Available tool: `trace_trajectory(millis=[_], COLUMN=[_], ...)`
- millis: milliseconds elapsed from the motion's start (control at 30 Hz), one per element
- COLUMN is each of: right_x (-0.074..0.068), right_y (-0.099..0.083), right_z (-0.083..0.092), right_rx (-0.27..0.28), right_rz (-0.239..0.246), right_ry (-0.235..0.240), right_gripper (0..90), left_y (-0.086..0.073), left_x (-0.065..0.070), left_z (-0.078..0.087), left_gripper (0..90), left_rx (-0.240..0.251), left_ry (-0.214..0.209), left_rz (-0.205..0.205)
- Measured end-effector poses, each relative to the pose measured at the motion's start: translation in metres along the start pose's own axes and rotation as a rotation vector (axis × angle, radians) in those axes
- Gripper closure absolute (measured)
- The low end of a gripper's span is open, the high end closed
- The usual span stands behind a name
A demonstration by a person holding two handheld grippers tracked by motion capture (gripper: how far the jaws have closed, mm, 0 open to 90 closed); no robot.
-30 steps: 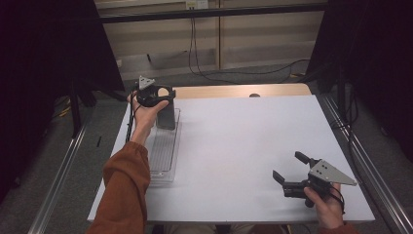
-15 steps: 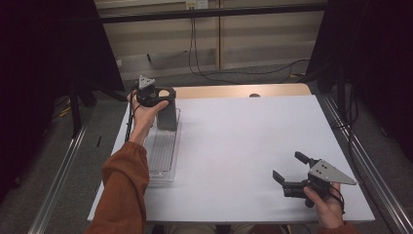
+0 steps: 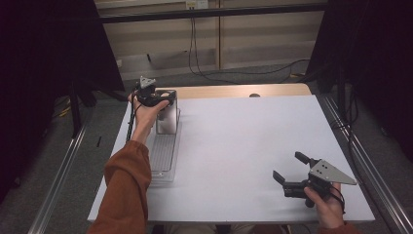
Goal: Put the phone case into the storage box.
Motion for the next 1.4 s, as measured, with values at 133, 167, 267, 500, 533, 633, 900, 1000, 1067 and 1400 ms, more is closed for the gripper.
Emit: trace_trajectory(millis=[133, 167, 267, 500, 533, 633, 900, 1000, 1067, 1400], right_x=[0.000, -0.001, -0.001, -0.001, -0.001, -0.001, -0.001, -0.001, 0.000, -0.001], right_y=[0.000, 0.000, 0.000, -0.001, -0.001, 0.000, -0.001, -0.001, -0.001, -0.001], right_z=[0.000, -0.001, -0.001, -0.001, -0.001, 0.000, 0.001, 0.002, 0.002, 0.001], right_rx=[-0.001, 0.000, -0.002, -0.003, -0.003, 0.001, 0.003, 0.001, 0.004, 0.001], right_rz=[-0.002, -0.007, -0.005, -0.005, -0.004, -0.006, -0.006, -0.008, -0.010, -0.013], right_ry=[0.001, 0.002, 0.002, 0.008, 0.010, 0.009, 0.009, 0.009, 0.006, 0.006], right_gripper=[0.0, 0.0, 0.0, 0.0, 0.0, 0.0, 0.0, 0.0, 0.0, 0.0], left_y=[0.000, 0.001, 0.004, 0.008, 0.009, 0.010, 0.005, 0.003, 0.004, 0.019], left_x=[0.000, 0.000, 0.002, 0.006, 0.006, 0.005, 0.004, 0.003, 0.002, 0.003], left_z=[-0.002, -0.002, -0.003, -0.011, -0.011, -0.015, -0.023, -0.024, -0.022, -0.006], left_gripper=[5.0, 4.9, 4.9, 4.6, 5.0, 4.9, 5.8, 11.7, 13.1, 13.9], left_rx=[-0.008, -0.004, -0.001, -0.012, -0.016, -0.035, -0.070, -0.080, -0.073, -0.005], left_ry=[-0.002, -0.004, -0.007, -0.008, 0.018, 0.035, 0.023, 0.012, 0.008, -0.013], left_rz=[0.030, 0.026, 0.023, 0.019, 0.013, 0.031, 0.042, 0.041, 0.050, 0.042])
Point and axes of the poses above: each handheld gripper's, and its own axes: z roughly backward along the jaws, y roughly out of its top, x roughly to its right, the point moved 5 cm from there along -z, roughly forward along the jaws, and after that the axes turned 7 degrees about -x, right-handed, at the moved point
